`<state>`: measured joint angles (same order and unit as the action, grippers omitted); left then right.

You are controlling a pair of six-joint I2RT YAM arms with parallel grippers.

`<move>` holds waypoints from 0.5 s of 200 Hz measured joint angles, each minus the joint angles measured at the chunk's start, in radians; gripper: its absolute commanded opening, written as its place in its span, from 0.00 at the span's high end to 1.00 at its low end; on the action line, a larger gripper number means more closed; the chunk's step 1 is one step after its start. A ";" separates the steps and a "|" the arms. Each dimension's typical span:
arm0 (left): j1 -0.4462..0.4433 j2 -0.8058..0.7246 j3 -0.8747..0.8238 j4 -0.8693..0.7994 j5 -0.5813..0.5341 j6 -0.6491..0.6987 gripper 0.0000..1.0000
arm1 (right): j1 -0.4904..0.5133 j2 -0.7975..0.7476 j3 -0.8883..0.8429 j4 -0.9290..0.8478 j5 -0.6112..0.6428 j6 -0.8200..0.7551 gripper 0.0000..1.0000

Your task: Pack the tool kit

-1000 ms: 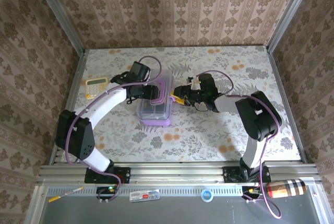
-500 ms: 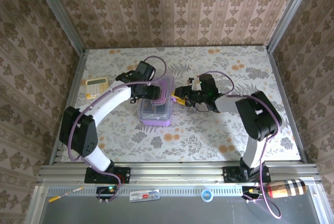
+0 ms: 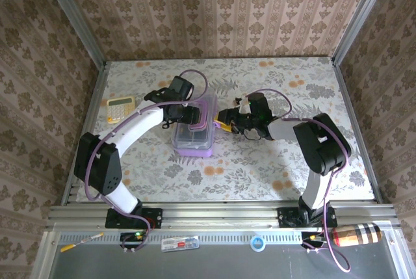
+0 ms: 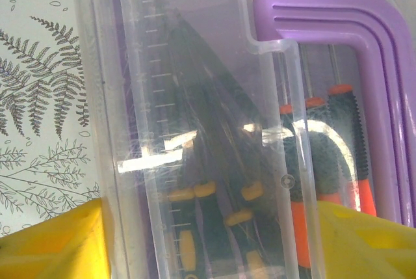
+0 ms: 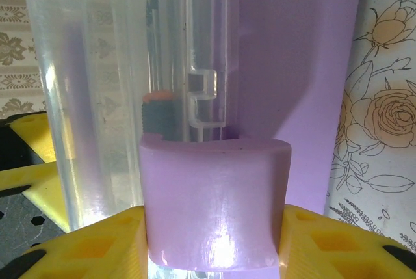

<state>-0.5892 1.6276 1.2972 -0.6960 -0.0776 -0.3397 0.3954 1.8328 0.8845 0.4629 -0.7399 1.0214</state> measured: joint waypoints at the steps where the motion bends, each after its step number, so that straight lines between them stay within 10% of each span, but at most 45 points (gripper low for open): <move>1: 0.000 0.000 0.000 0.000 0.000 0.000 0.50 | 0.000 0.000 0.000 0.000 0.000 -0.001 0.51; 100: -0.004 0.002 0.003 -0.003 -0.005 0.000 0.50 | 0.000 0.005 0.025 -0.054 0.003 -0.029 0.52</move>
<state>-0.5934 1.6291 1.3003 -0.6994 -0.0826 -0.3397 0.3954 1.8378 0.9096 0.4091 -0.7368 0.9920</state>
